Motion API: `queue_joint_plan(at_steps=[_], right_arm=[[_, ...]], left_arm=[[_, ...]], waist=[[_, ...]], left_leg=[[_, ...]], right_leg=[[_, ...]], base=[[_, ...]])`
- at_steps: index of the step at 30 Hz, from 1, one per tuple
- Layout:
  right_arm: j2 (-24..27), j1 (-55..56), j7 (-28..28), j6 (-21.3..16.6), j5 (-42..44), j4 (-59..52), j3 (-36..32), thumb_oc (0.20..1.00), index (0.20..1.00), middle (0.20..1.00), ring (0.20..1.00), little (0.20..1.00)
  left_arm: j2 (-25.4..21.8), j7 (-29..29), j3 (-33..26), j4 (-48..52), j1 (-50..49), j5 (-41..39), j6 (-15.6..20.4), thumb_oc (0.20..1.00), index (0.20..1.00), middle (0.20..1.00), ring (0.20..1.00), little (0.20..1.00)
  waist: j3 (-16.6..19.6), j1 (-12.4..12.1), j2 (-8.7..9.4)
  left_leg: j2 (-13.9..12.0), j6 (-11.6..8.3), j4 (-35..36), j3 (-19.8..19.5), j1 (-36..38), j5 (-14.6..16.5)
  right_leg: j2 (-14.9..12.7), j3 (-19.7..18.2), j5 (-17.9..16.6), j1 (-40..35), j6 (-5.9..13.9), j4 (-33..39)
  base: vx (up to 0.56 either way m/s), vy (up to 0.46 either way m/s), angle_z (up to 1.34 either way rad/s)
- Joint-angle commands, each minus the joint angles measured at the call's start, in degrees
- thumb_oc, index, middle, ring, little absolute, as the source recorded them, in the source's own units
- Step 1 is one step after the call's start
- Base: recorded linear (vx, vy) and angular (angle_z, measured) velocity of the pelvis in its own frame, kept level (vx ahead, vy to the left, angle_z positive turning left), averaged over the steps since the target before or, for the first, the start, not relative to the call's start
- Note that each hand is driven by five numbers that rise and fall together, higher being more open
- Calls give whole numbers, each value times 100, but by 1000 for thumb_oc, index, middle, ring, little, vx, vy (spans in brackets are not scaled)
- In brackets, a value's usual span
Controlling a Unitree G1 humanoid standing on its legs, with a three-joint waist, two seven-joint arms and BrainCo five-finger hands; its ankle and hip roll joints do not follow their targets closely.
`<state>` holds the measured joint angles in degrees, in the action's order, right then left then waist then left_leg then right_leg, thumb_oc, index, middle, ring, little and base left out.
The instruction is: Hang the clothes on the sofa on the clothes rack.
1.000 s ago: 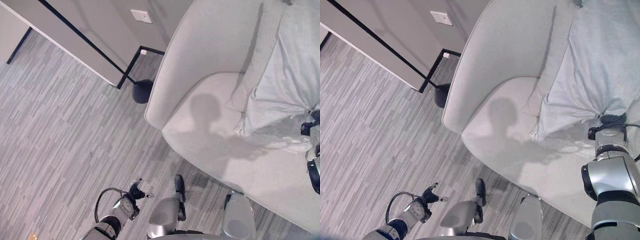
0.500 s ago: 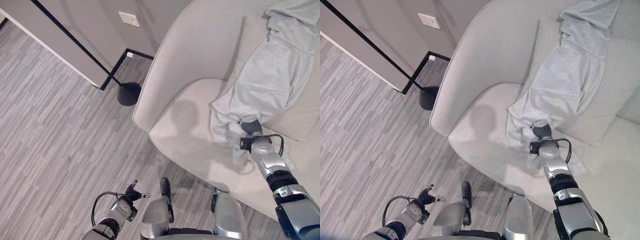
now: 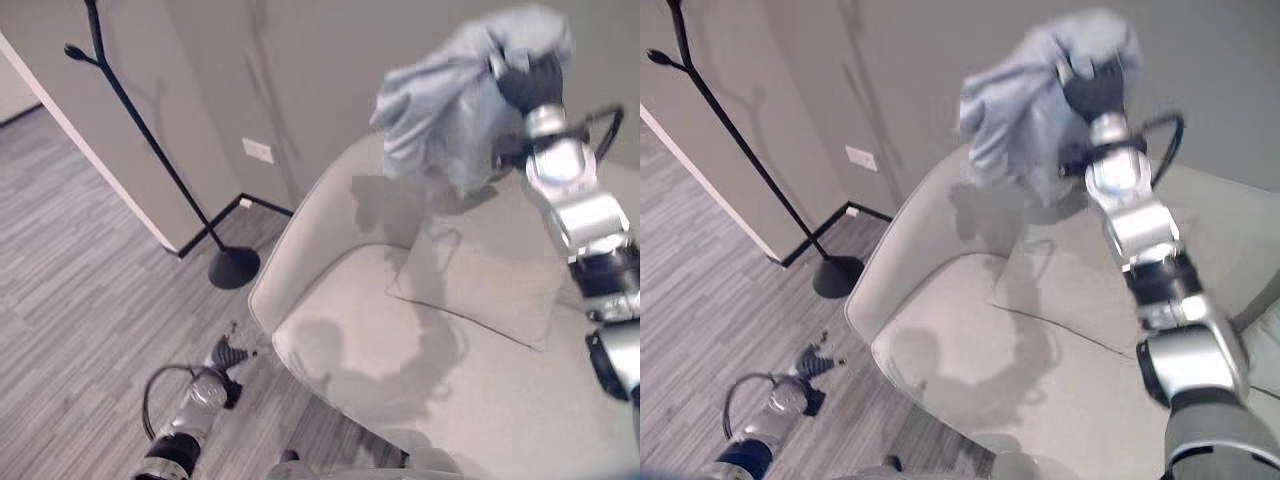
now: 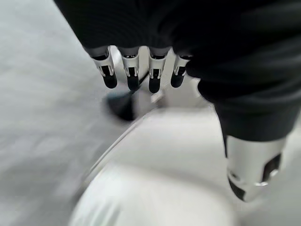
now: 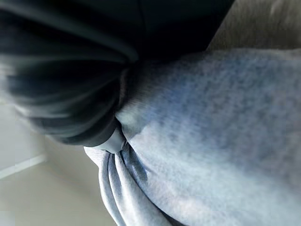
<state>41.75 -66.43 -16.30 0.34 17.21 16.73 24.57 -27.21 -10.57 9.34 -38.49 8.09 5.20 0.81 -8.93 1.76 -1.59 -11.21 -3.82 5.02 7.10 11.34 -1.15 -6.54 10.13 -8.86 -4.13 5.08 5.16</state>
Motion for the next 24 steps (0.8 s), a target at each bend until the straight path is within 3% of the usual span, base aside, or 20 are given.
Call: queue_joint_plan(at_steps=[1,6,13,18,23,24], right_arm=[[-57,-1288,-259,-387,538,971,642,200,200,200,200,200],[-543,-2448,-350,-437,952,1498,1151,200,200,200,200,200],[-885,-2607,-372,-596,1349,1060,1345,200,200,200,200,200],[-876,-1361,-266,-637,1546,-787,1401,200,200,200,200,200],[-751,-379,-130,-587,1679,-2333,1758,200,200,200,200,200],[-739,-373,-134,-581,1677,-2345,1755,200,200,200,200,200]], left_arm=[[-401,-377,171,-16,477,221,147,1000,1000,1000,1000,1000],[-375,-759,469,-670,1268,401,151,1000,1000,1000,1000,1000],[-268,-909,826,-734,1629,596,237,1000,1000,1000,1000,1000],[499,-550,1608,-135,2053,917,331,1000,1000,1000,1000,1000],[1442,-493,2452,-459,3241,874,373,1000,1000,1000,1000,1000],[1452,-498,2459,-472,3251,872,379,1000,1000,1000,1000,1000]], waist=[[324,40,240],[465,146,346],[521,289,394],[397,451,404],[216,582,453],[207,574,451]], left_leg=[[-244,34,-2,-100,79,-62],[-267,13,-2,-90,159,-20],[-321,-11,-2,-22,258,45],[-330,-6,-2,32,302,63],[-316,-13,-2,56,361,50],[-316,-13,-2,57,367,50]], right_leg=[[-186,-525,189,-171,-63,-406],[-139,-543,196,-264,-34,-392],[-85,-580,163,-313,-1,-350],[-62,-642,106,-285,18,-354],[-57,-678,53,-258,12,-369],[-56,-678,53,-264,12,-369]], base=[[0,0,0],[1,1,-1],[3,-17,-7],[-19,-3,-5],[-35,-19,-12],[-44,-36,-14]])
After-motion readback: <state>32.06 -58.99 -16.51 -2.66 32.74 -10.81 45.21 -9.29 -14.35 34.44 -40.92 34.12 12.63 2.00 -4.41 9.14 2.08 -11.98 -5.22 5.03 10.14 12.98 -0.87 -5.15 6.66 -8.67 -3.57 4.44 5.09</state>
